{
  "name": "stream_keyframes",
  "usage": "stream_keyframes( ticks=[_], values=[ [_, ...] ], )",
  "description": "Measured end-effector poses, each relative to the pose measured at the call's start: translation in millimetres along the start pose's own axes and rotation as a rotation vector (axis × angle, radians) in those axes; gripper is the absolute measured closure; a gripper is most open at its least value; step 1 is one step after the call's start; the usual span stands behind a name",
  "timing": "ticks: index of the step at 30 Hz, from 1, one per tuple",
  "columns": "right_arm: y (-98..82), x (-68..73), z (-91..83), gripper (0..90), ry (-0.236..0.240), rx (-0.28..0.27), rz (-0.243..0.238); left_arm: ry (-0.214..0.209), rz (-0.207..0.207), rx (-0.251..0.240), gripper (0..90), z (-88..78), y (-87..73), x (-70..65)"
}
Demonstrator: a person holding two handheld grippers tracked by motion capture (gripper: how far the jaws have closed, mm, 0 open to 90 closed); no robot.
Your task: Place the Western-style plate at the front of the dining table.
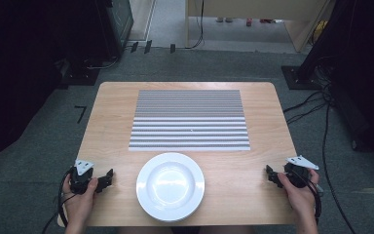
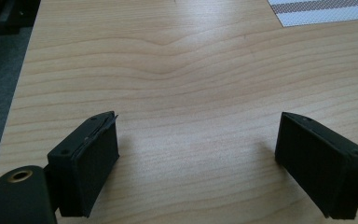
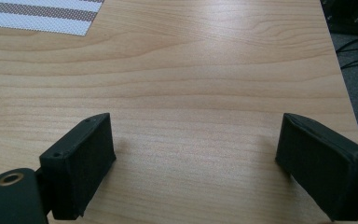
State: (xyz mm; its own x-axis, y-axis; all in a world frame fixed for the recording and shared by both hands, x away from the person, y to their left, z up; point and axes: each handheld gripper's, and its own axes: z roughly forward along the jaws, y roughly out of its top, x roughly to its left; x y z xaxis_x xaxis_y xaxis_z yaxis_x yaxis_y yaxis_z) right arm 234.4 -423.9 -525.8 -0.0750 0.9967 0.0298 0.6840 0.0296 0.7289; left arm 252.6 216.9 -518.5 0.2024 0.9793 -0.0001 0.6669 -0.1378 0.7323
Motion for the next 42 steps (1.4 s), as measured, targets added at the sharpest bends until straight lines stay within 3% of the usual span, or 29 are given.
stream_keyframes(
  ticks=[7, 13, 19, 28, 35, 42],
  values=[
    [0.3, -1.1, 0.2, 10.9, 0.015, 0.002, -0.013, -0.021, 0.02, 0.029, 9.9, 4.4, 6.4, 4.0],
    [1.0, -2.4, 0.9, 10.8, 0.026, 0.003, -0.025, 0.012, -0.01, 0.009, 9.6, 6.6, 6.1, 0.9],
    [0.1, -0.9, 0.1, 10.9, 0.054, 0.003, -0.053, 0.014, -0.014, 0.014, 9.7, 4.5, 4.9, 1.8],
    [0.8, -0.2, 0.7, 10.7, 0.05, 0.003, -0.048, 0.01, -0.02, 0.028, 9.7, 1.9, 5.8, -0.1],
    [2.0, 1.1, 2.2, 9.4, 0.041, 0.004, -0.04, -0.032, -0.034, -0.033, 9.6, -13.5, 13.8, -6.6],
    [3.7, 4.1, 4.3, 7.1, 0.028, 0.011, -0.028, -0.049, -0.037, -0.051, 9.6, -17.9, 18.1, -13.0]
  ],
)
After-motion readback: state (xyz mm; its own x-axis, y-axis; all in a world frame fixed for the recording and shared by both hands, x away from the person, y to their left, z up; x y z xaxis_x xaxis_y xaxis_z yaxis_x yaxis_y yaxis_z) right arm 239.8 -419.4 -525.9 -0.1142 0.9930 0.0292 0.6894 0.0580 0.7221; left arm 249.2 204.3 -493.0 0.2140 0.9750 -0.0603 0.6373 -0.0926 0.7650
